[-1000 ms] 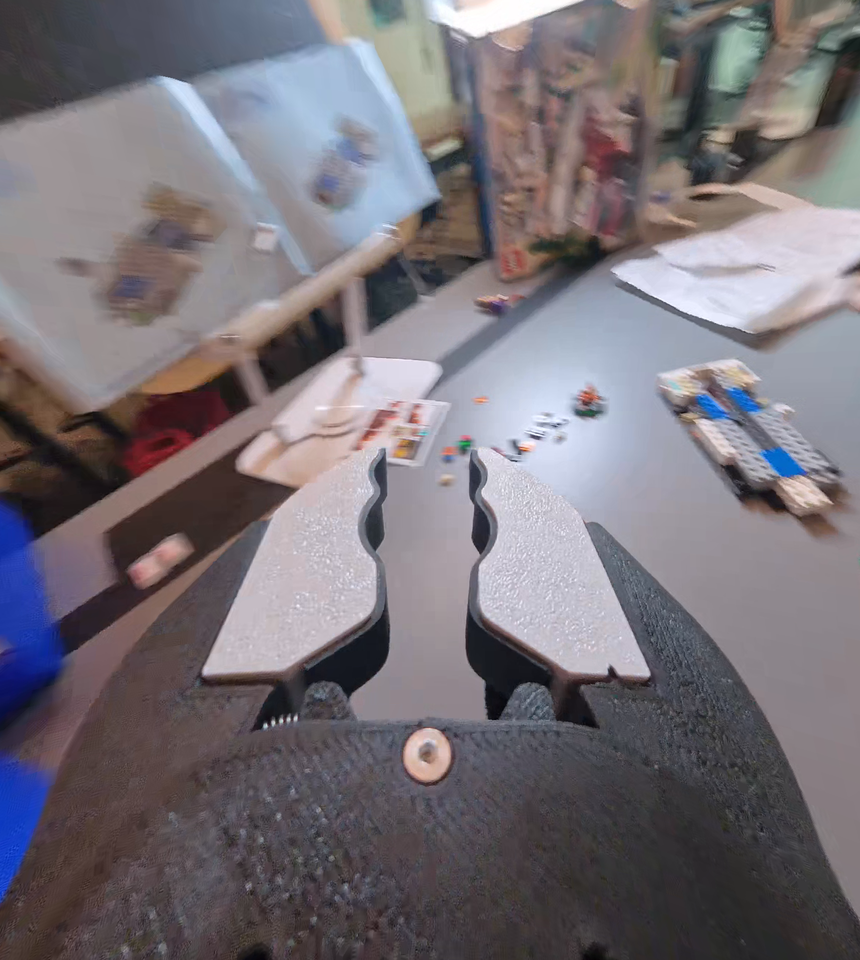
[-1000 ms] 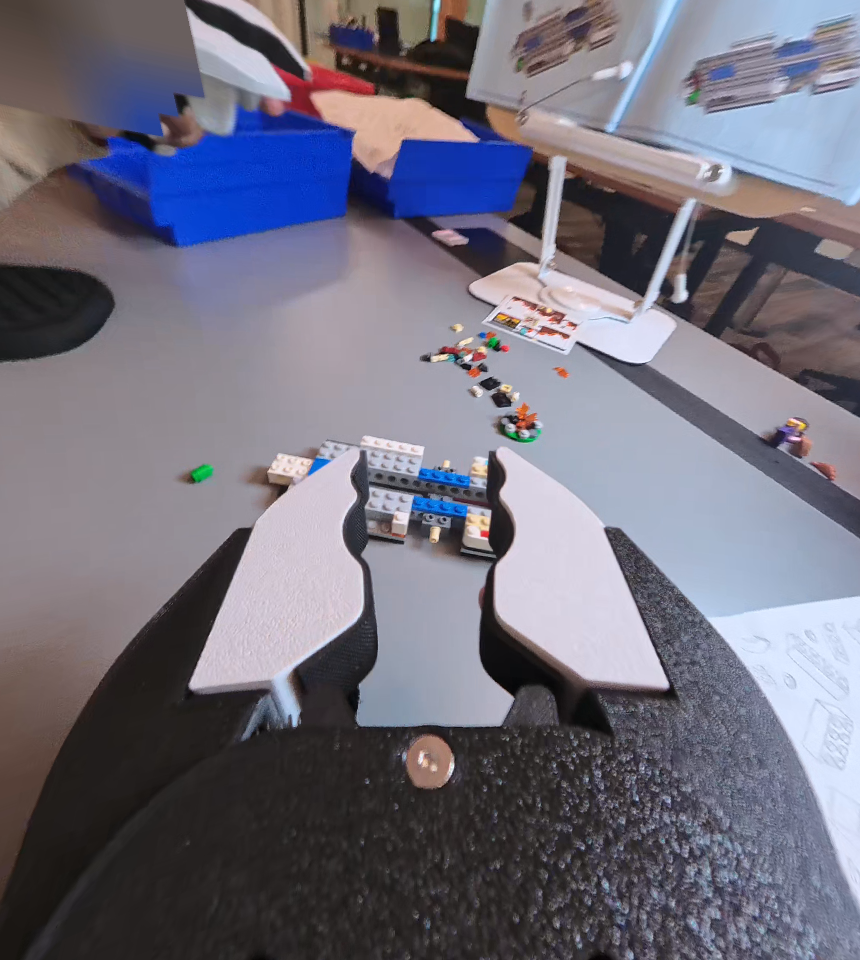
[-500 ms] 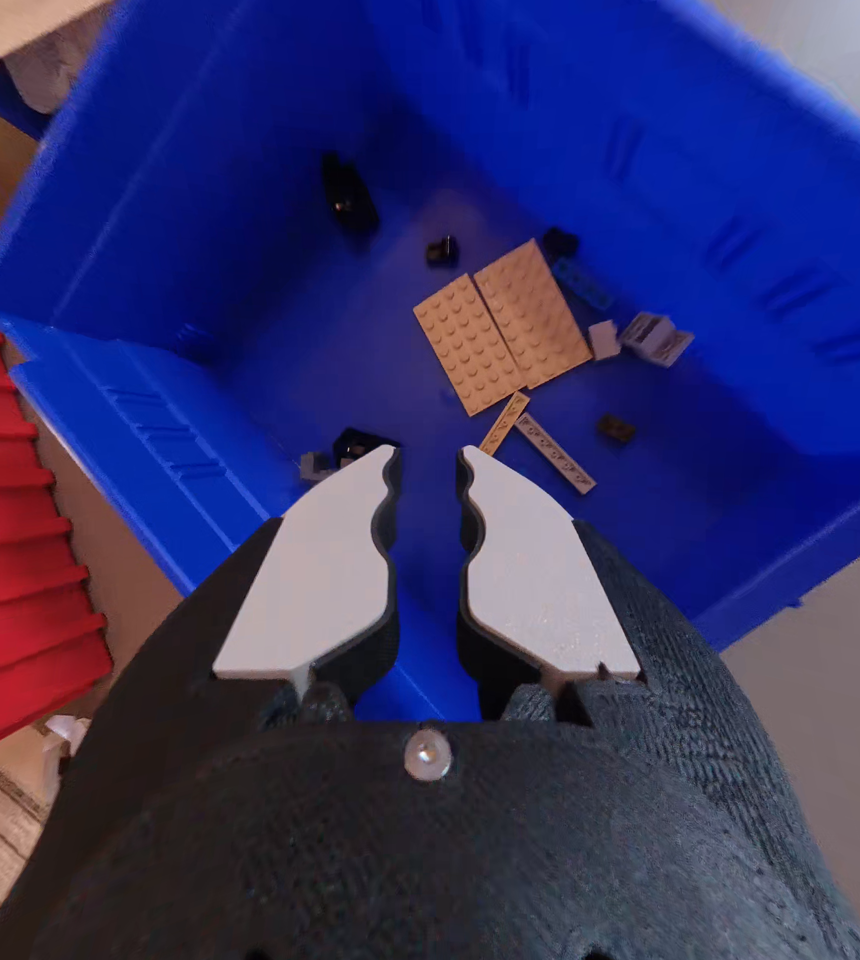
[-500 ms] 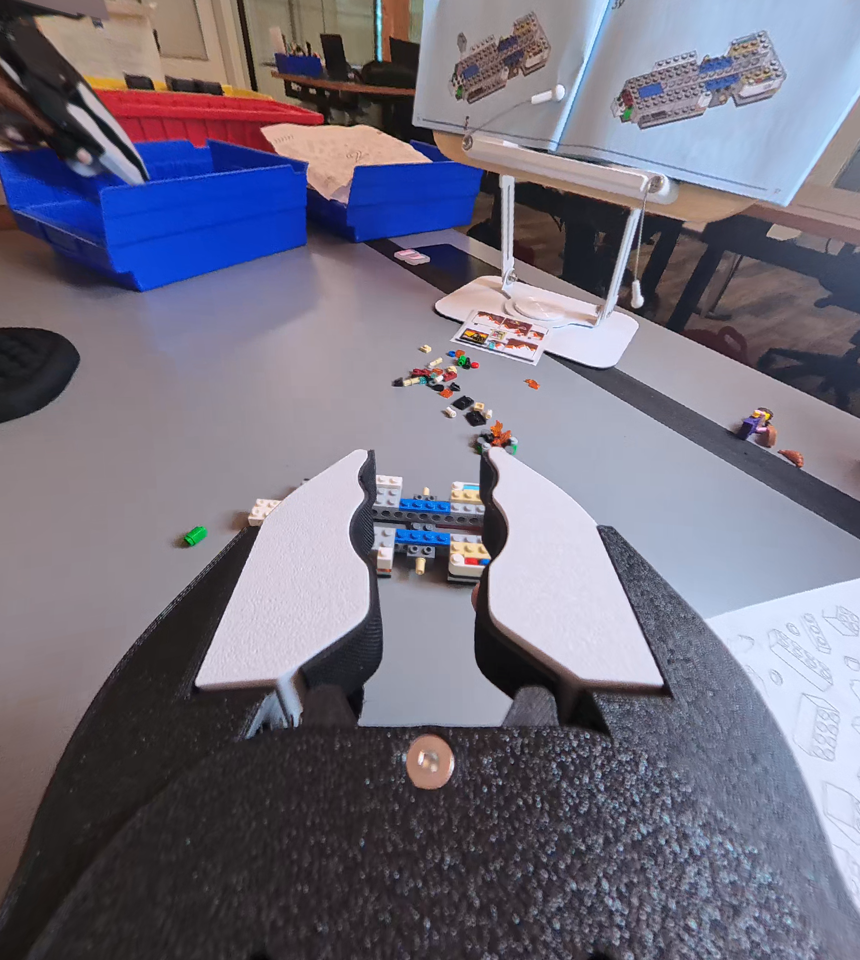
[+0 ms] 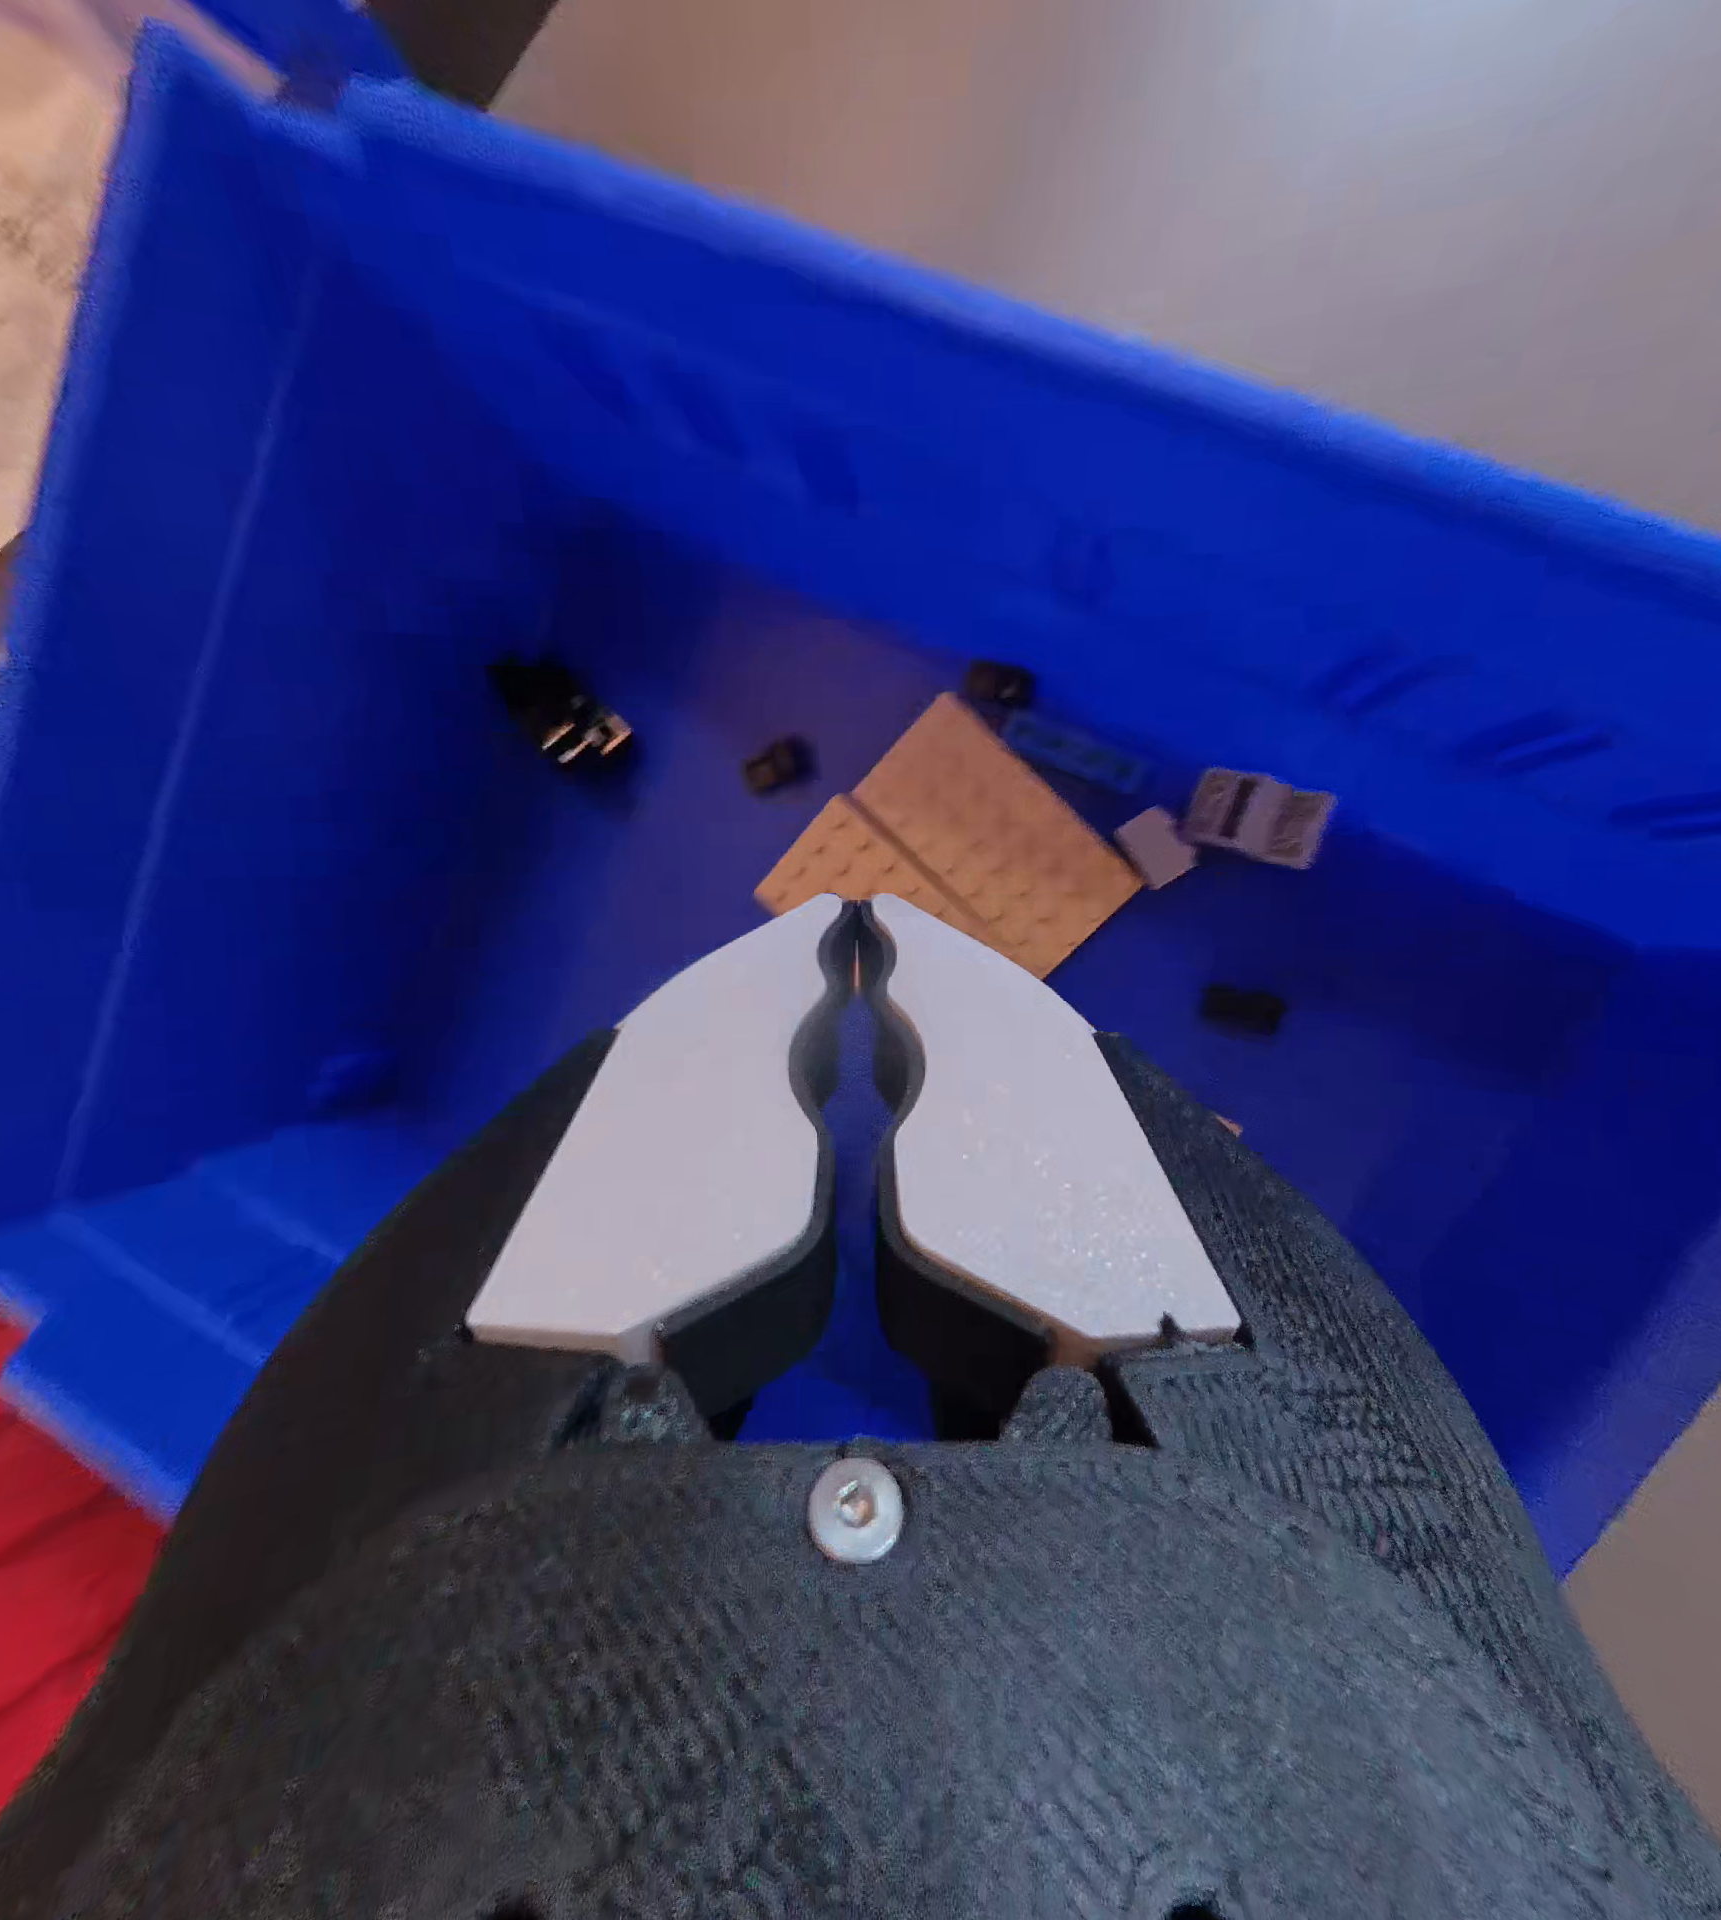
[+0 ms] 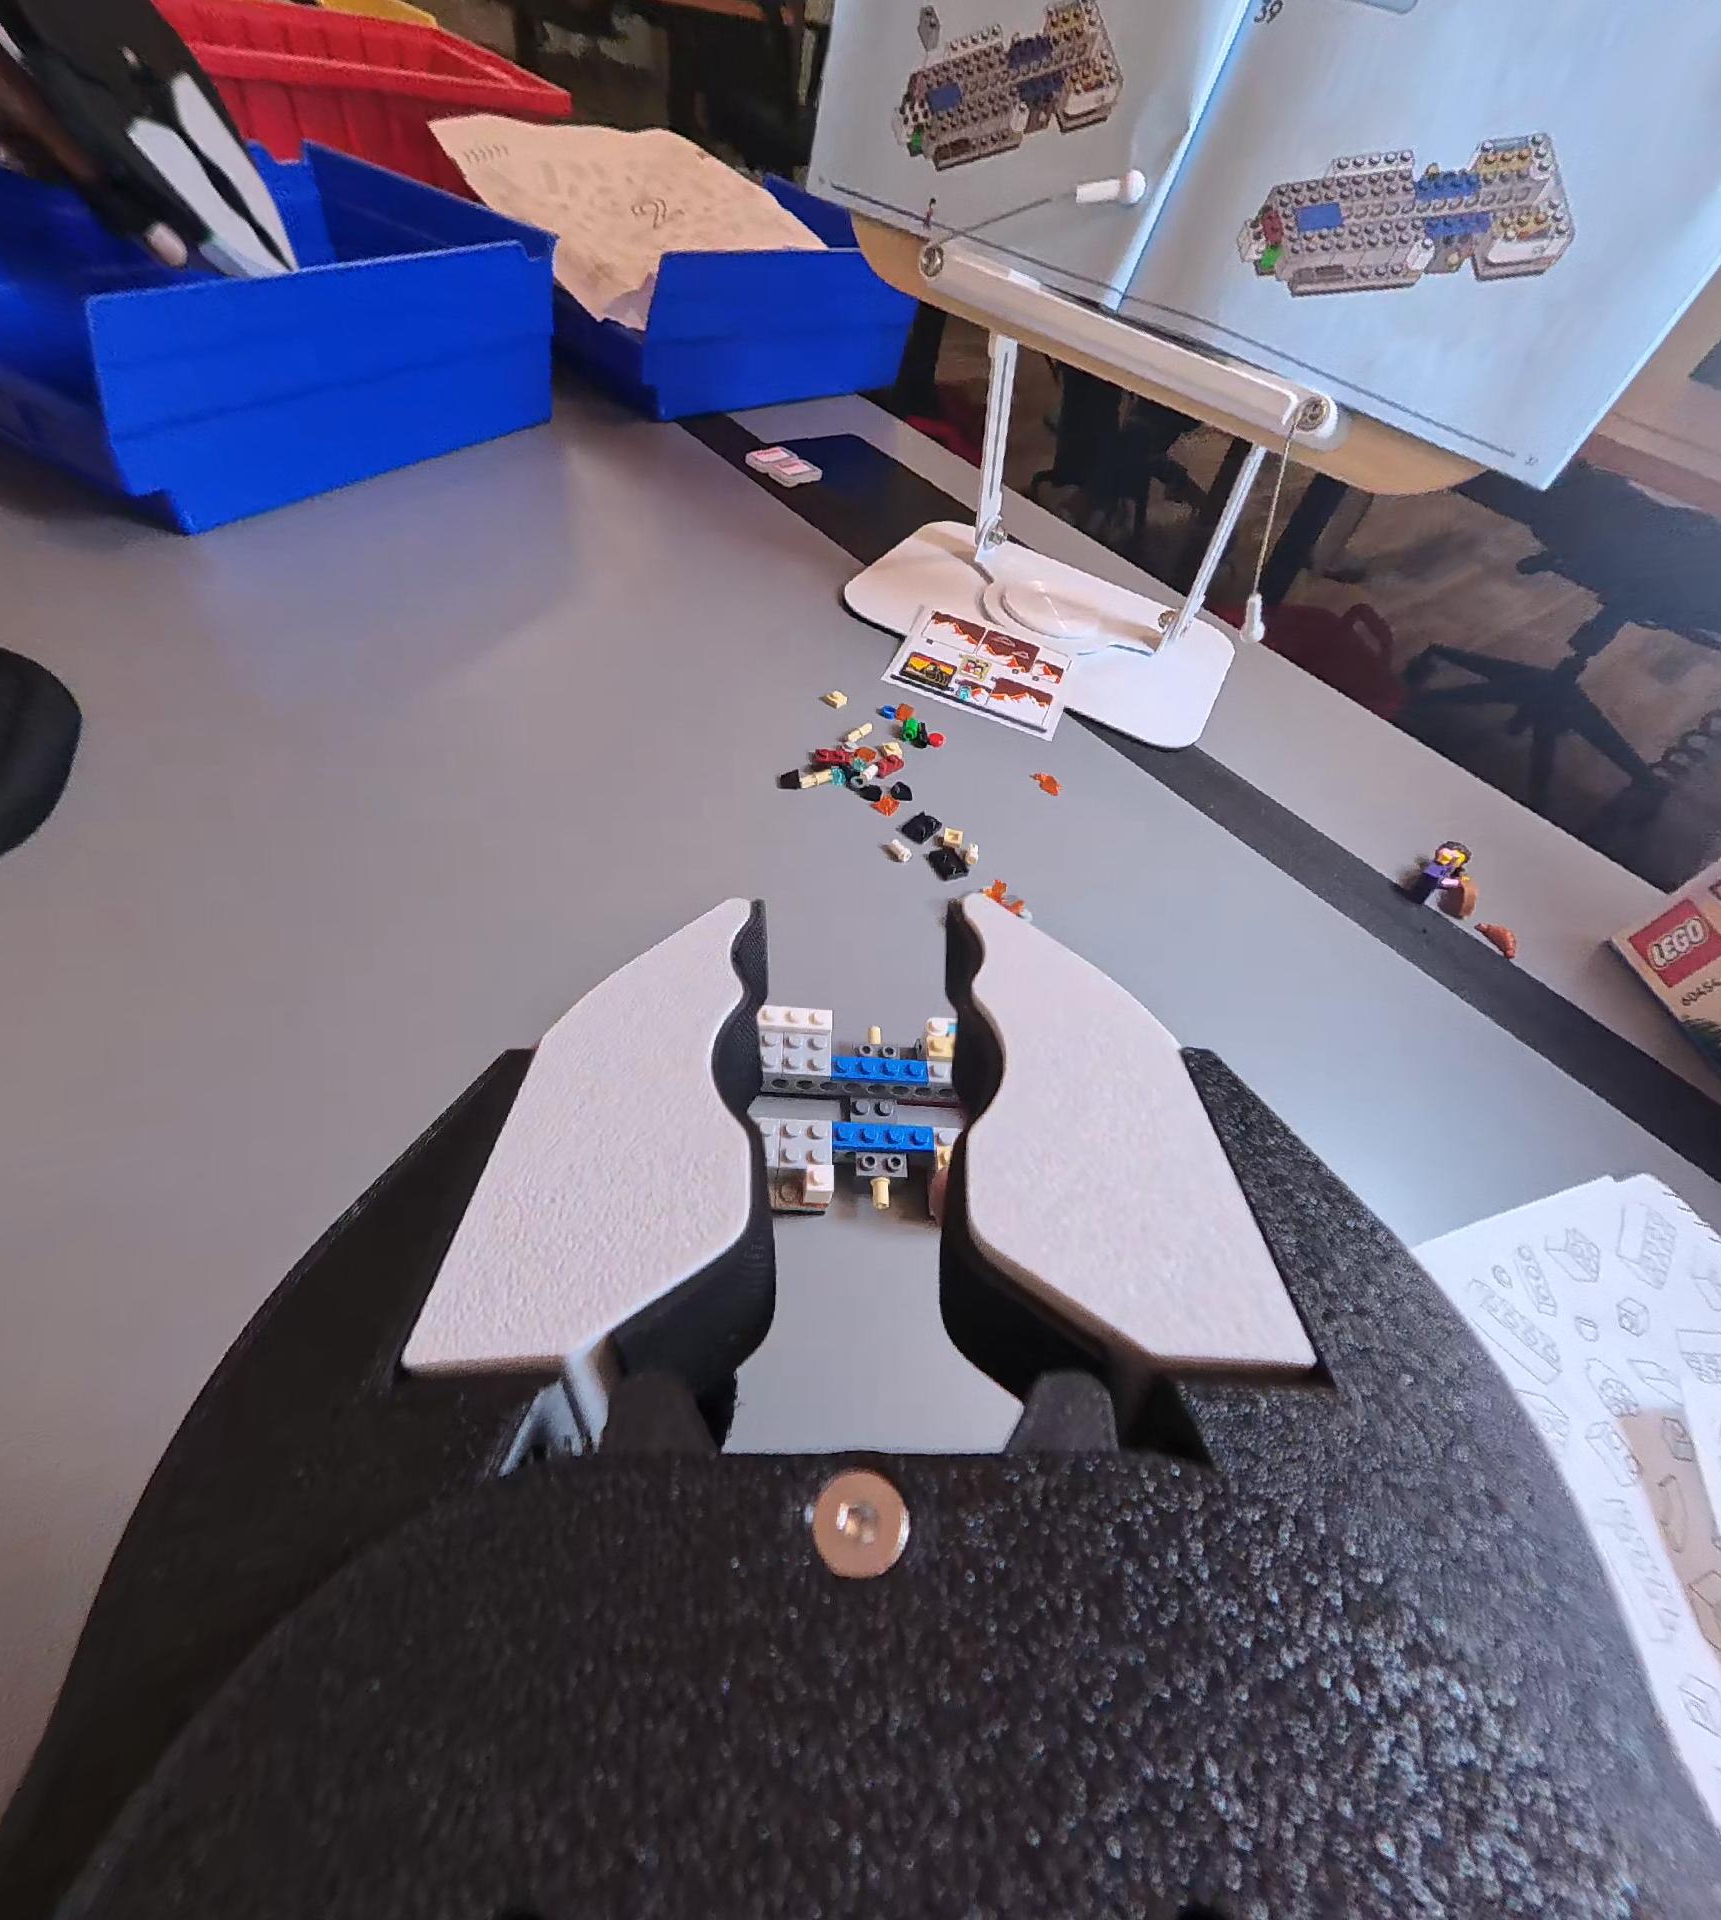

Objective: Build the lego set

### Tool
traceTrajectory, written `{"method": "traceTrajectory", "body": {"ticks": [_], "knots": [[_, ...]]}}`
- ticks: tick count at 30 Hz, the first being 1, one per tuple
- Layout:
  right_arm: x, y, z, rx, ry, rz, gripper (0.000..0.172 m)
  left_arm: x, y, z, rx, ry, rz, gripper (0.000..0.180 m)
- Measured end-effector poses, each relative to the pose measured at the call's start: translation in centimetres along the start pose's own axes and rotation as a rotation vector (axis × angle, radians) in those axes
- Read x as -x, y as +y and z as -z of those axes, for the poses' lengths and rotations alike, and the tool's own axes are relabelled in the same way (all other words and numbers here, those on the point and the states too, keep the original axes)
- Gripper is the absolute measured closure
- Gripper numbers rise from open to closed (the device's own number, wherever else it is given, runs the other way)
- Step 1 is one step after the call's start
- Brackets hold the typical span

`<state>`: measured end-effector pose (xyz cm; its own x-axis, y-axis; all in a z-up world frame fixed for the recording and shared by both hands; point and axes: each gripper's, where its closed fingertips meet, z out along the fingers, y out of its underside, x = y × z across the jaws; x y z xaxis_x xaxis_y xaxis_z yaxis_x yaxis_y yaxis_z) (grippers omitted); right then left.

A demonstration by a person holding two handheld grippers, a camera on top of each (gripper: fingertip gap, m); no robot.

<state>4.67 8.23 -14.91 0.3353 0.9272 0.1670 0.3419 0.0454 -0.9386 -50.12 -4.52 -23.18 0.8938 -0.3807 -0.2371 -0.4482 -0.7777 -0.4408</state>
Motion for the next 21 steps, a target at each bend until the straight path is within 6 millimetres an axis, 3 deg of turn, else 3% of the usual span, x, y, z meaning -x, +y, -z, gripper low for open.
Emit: {"method": "traceTrajectory", "body": {"ticks": [2, 4, 7, 14, 21], "knots": [[0.1, -0.4, 0.1, 0.000, 0.015, -0.003, 0.139, -2.2, -1.1, -0.7, -0.034, 0.092, -0.096, 0.170], [0.2, -0.6, 0.3, 0.002, 0.028, -0.004, 0.139, -4.4, -0.7, -1.3, 0.014, 0.183, -0.185, 0.157], [0.4, -0.6, 0.5, 0.006, 0.043, -0.007, 0.139, -6.6, -0.4, -1.7, 0.024, 0.266, -0.268, 0.154], [0.5, 0.2, 0.5, 0.004, 0.043, -0.027, 0.139, -6.7, 1.1, -3.4, 0.101, 0.245, -0.356, 0.151], [0.5, 0.5, 0.5, -0.011, 0.036, -0.033, 0.140, -6.7, 0.8, -3.8, 0.079, 0.259, -0.323, 0.161]]}}
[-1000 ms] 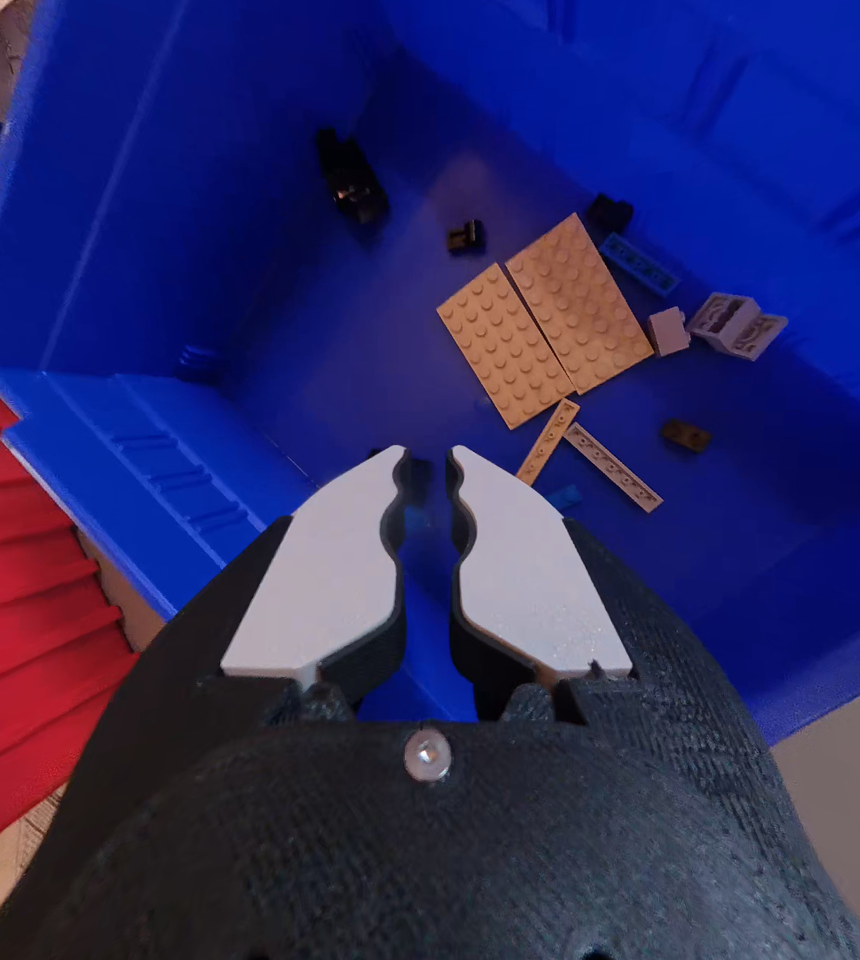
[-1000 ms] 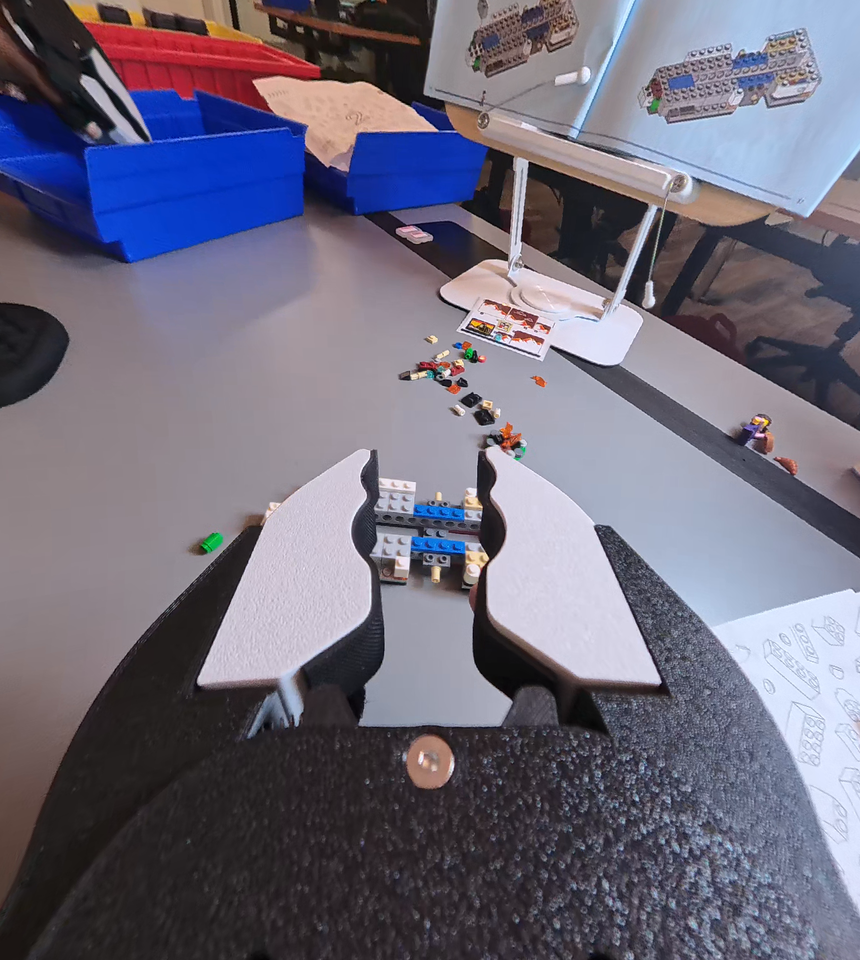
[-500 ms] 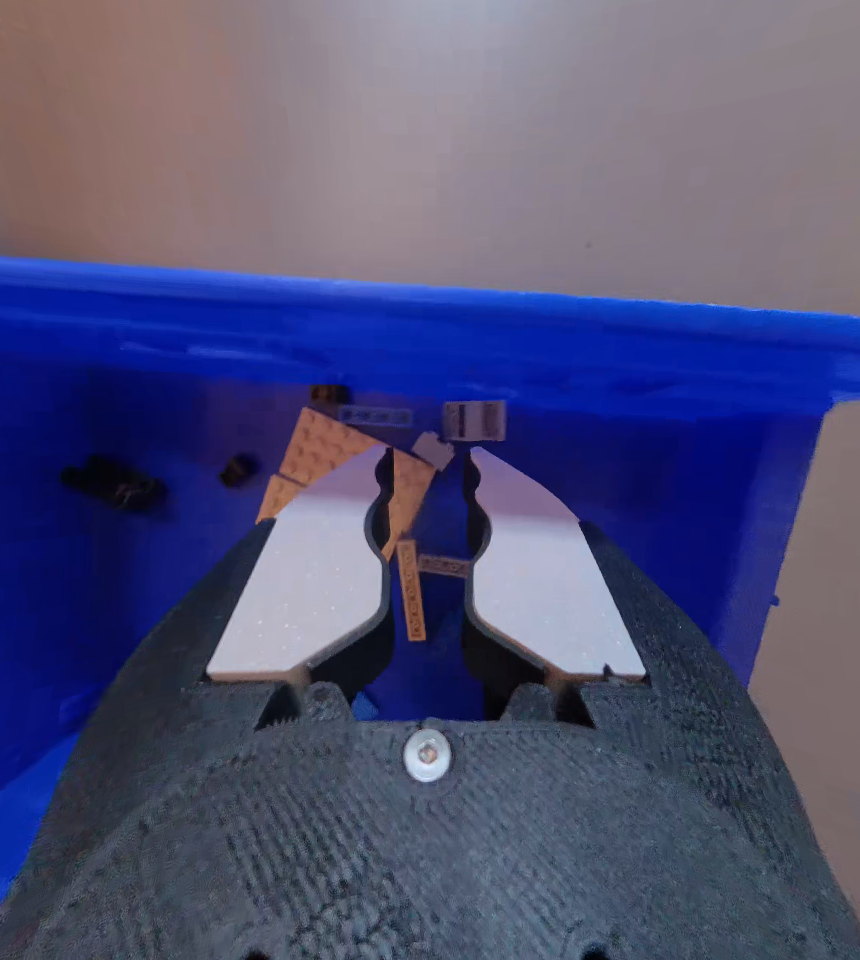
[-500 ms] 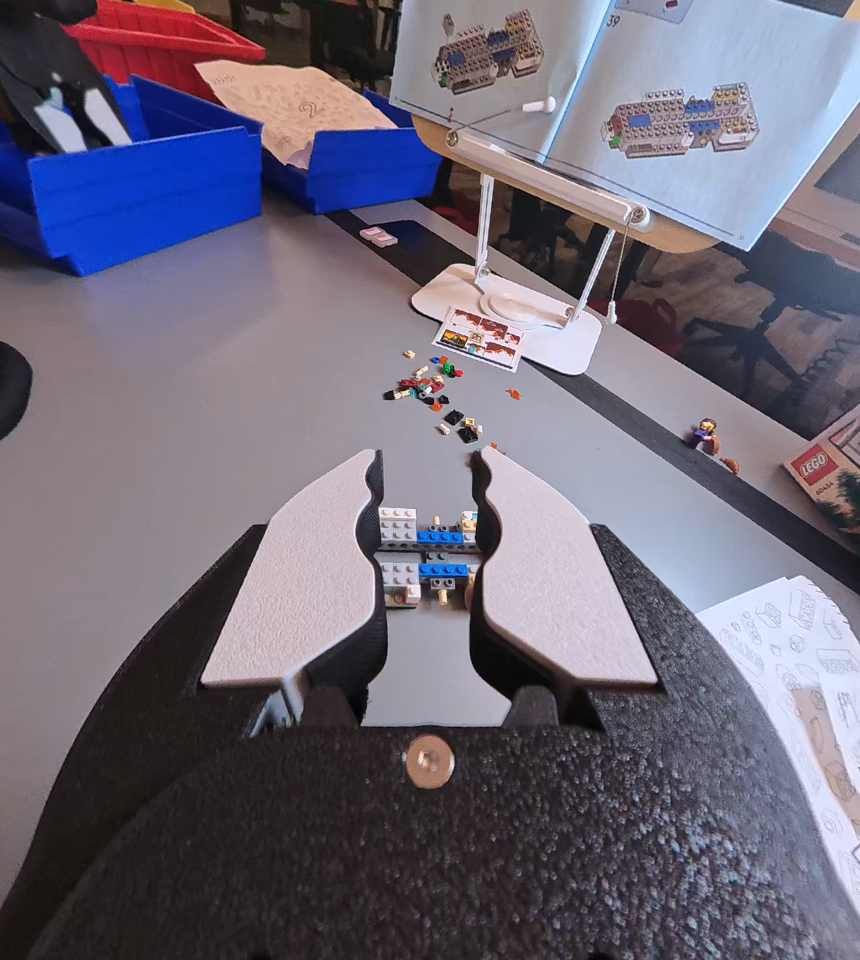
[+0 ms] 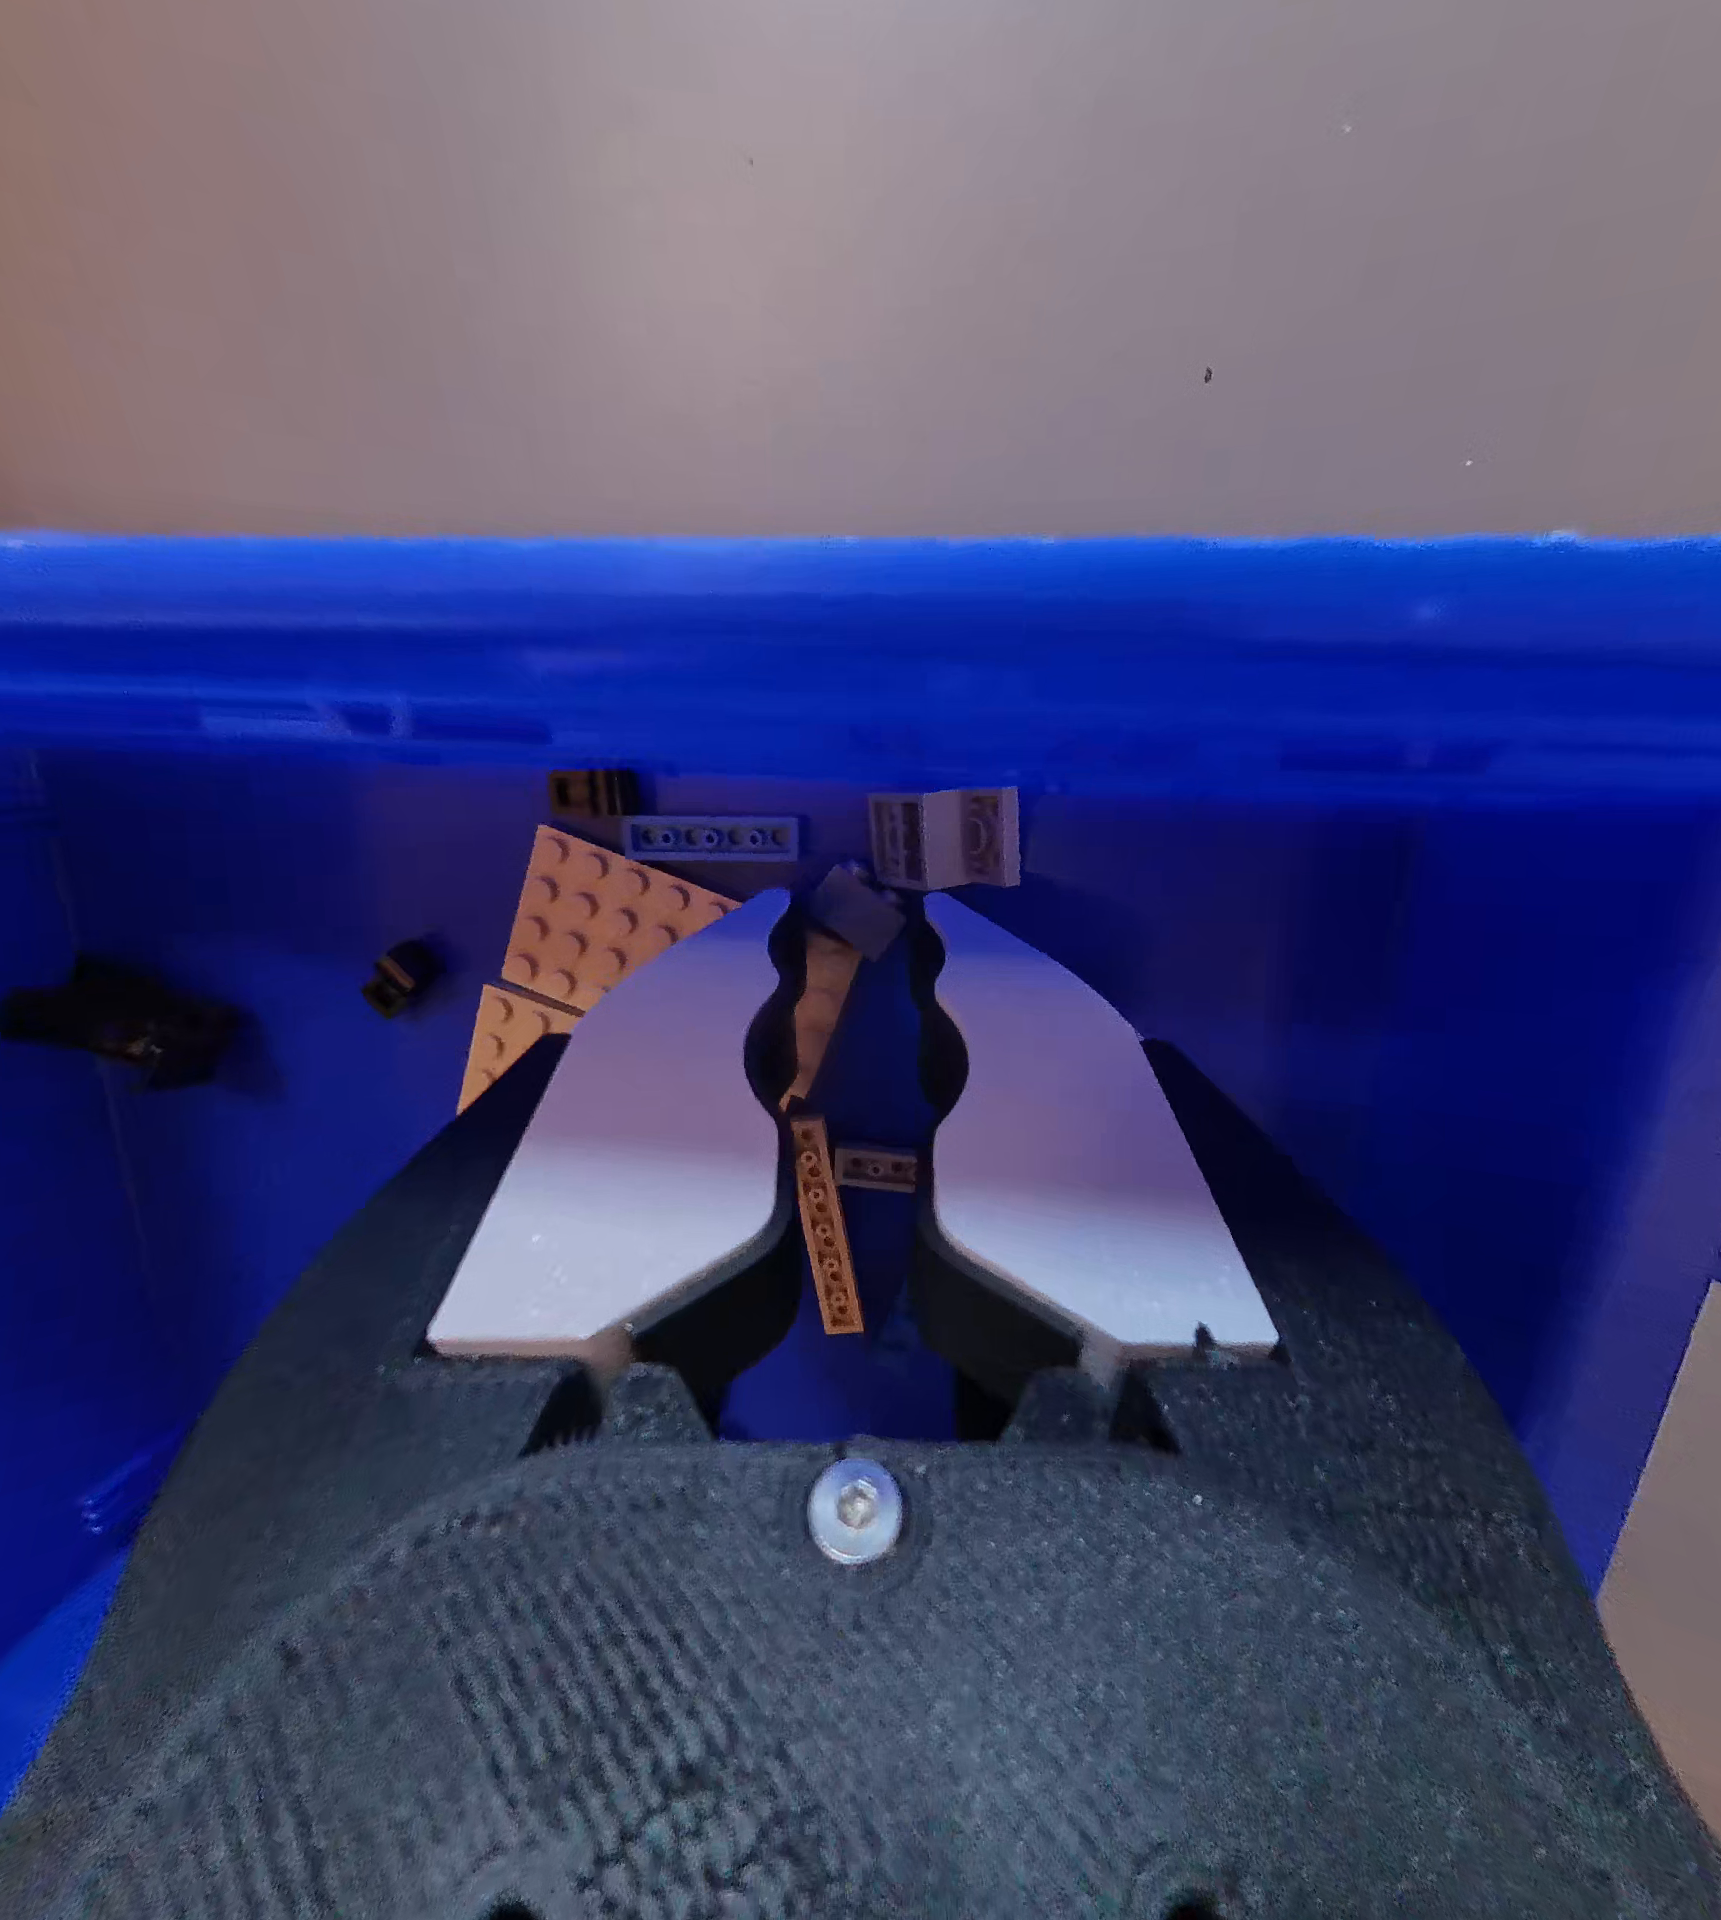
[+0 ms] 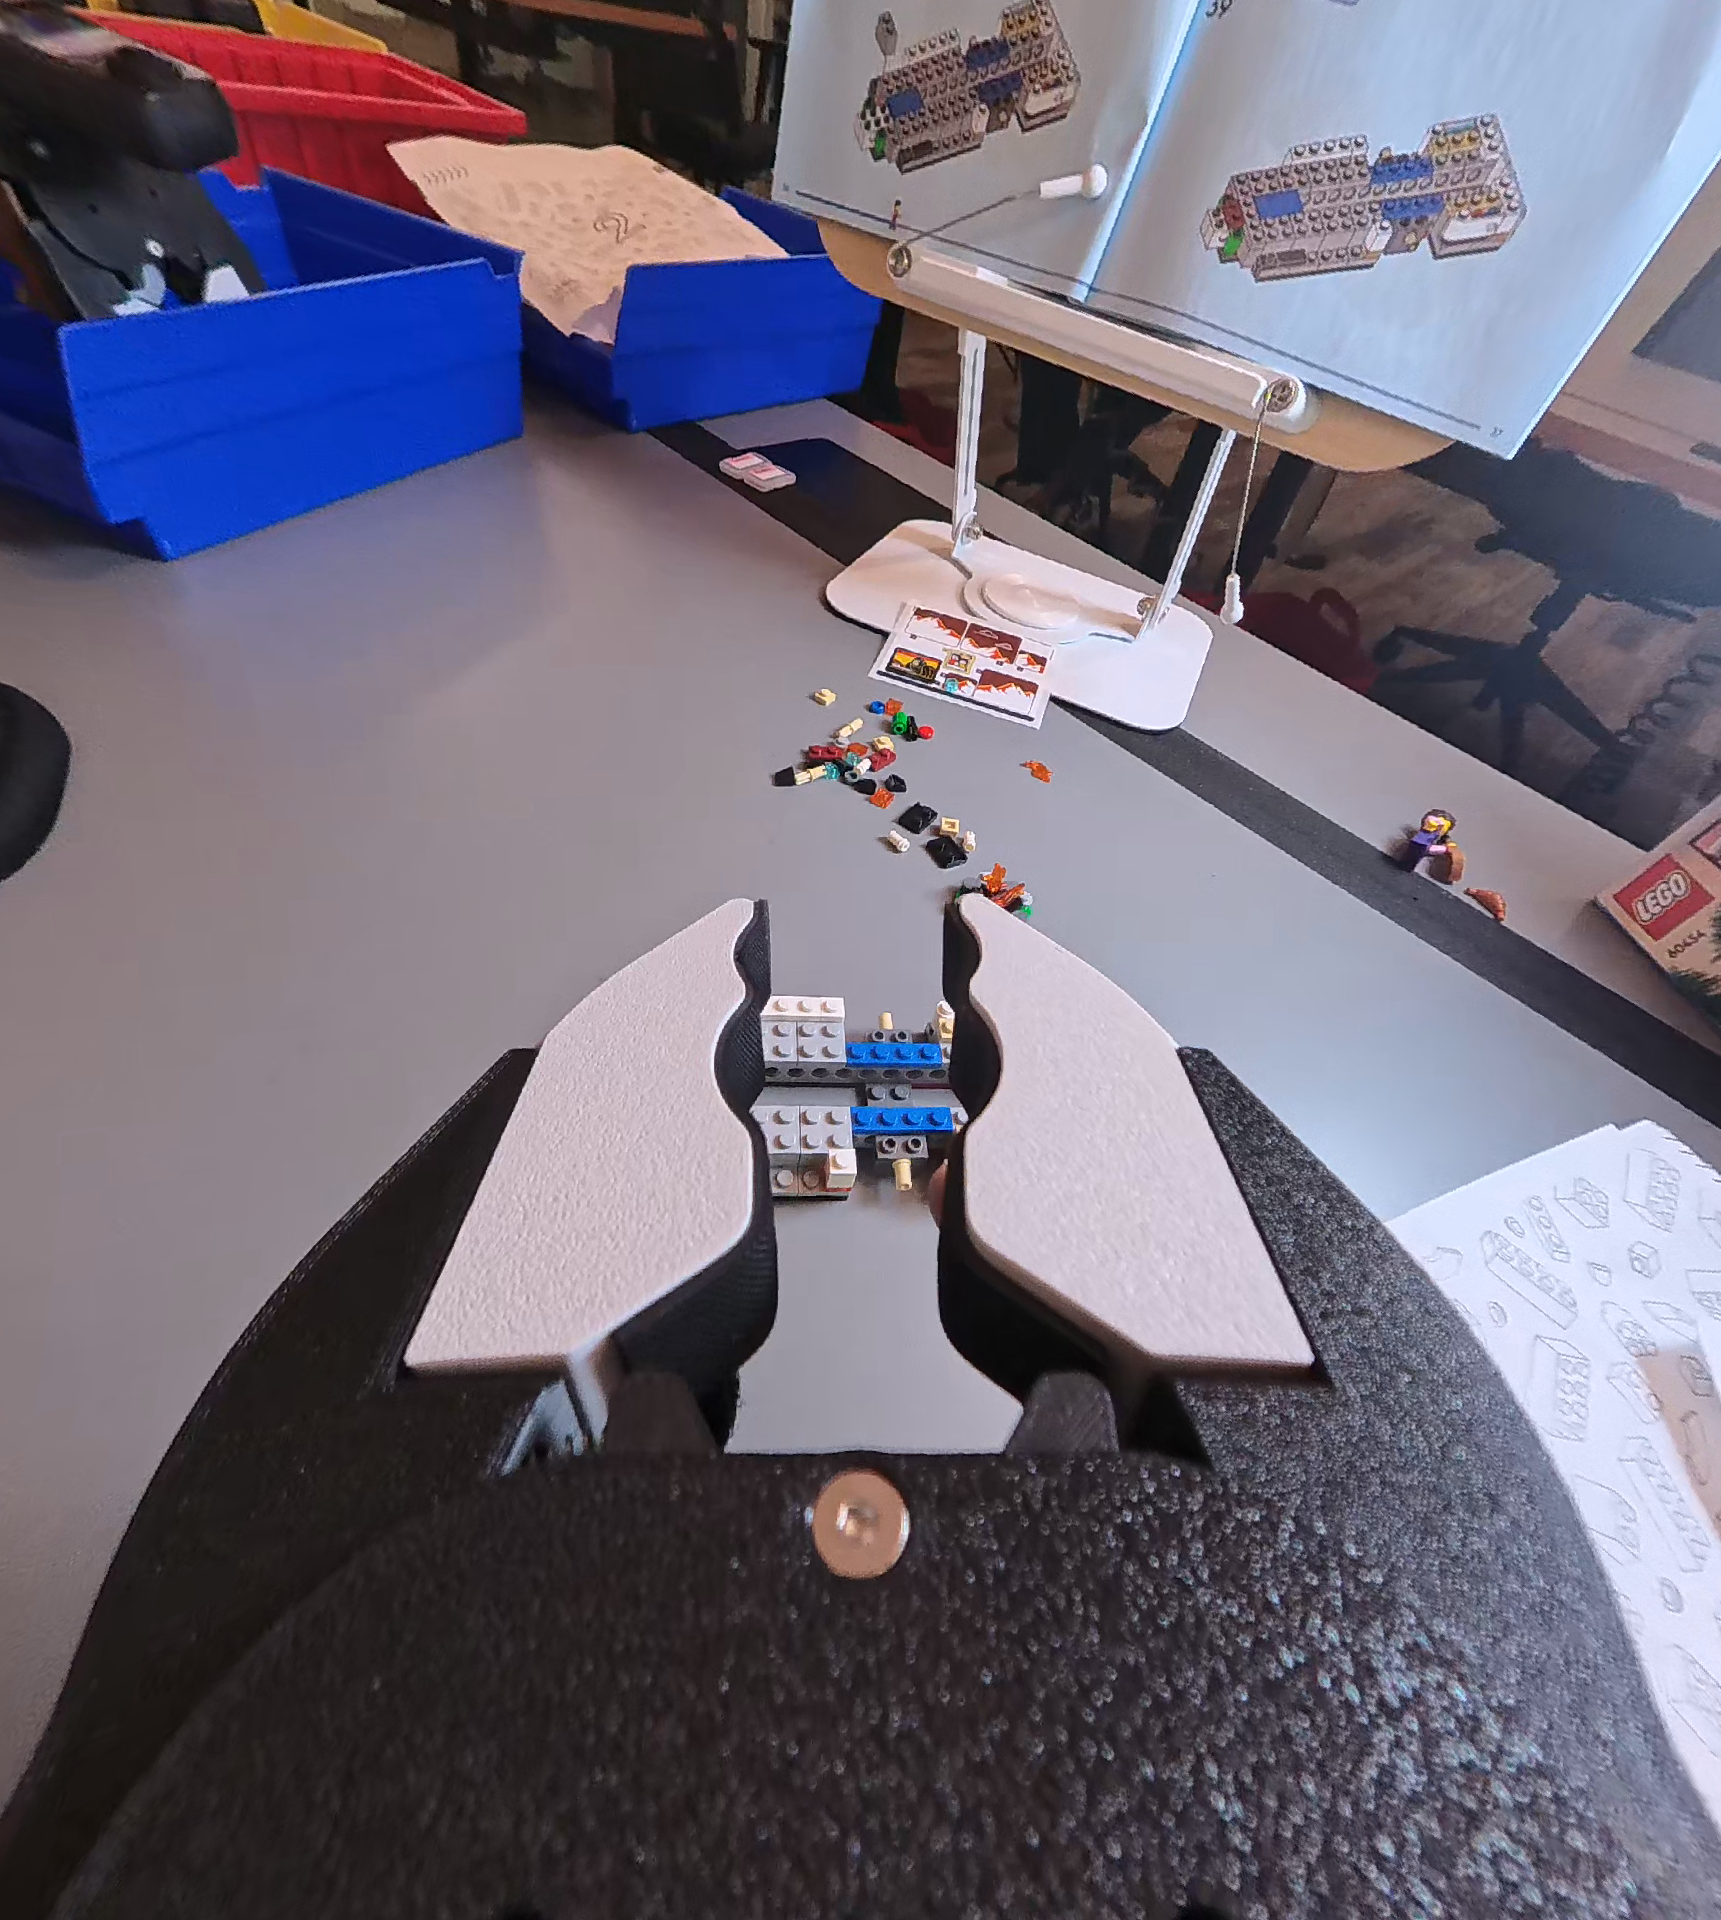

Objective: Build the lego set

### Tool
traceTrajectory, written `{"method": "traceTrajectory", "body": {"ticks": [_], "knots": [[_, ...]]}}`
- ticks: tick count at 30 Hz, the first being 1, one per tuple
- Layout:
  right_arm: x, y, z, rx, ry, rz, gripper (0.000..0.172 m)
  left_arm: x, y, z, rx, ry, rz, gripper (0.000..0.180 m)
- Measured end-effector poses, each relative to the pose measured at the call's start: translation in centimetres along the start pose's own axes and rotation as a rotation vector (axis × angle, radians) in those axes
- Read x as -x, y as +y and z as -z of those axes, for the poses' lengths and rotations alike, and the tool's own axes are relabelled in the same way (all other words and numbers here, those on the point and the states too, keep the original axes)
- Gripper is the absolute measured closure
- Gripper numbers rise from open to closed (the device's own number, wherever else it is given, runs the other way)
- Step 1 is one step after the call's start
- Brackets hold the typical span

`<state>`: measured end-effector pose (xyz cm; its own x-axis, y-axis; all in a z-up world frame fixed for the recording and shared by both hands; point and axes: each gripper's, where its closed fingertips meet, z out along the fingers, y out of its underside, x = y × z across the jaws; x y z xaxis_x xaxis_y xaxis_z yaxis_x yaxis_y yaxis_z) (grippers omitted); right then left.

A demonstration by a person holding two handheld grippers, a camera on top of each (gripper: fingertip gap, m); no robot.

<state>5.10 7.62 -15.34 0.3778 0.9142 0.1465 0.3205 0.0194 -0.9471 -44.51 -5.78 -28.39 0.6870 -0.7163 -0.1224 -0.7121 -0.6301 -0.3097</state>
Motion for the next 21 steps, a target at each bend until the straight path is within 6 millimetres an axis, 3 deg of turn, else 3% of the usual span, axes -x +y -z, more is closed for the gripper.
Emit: {"method": "traceTrajectory", "body": {"ticks": [3, 5, 8, 10, 12, 14, 17, 21], "knots": [[0.1, 0.0, 0.1, -0.019, -0.009, -0.005, 0.140, 0.5, 0.5, 1.1, -0.009, -0.058, 0.013, 0.161], [0.3, -0.2, 0.2, -0.033, -0.018, 0.009, 0.140, 0.8, -0.6, 3.9, -0.124, -0.125, 0.044, 0.161], [1.1, -1.1, 0.0, -0.057, -0.053, 0.050, 0.141, -1.0, -5.7, 10.5, -0.485, -0.158, 0.082, 0.162], [2.2, -1.9, -0.6, -0.076, -0.097, 0.093, 0.141, -4.1, -9.9, 14.2, -0.716, -0.128, 0.046, 0.162], [3.9, -2.7, -1.4, -0.094, -0.165, 0.141, 0.141, -8.2, -14.0, 16.0, -0.879, -0.043, -0.017, 0.162], [6.0, -3.3, -2.3, -0.114, -0.241, 0.207, 0.143, -12.8, -18.0, 16.1, -0.995, 0.105, -0.078, 0.162], [9.9, -3.9, -3.2, -0.128, -0.367, 0.370, 0.144, -18.7, -23.3, 13.9, -1.059, 0.362, -0.149, 0.162], [14.0, -3.7, -3.1, -0.121, -0.495, 0.662, 0.143, -23.8, -29.1, 10.1, -1.020, 0.644, -0.183, 0.162]]}}
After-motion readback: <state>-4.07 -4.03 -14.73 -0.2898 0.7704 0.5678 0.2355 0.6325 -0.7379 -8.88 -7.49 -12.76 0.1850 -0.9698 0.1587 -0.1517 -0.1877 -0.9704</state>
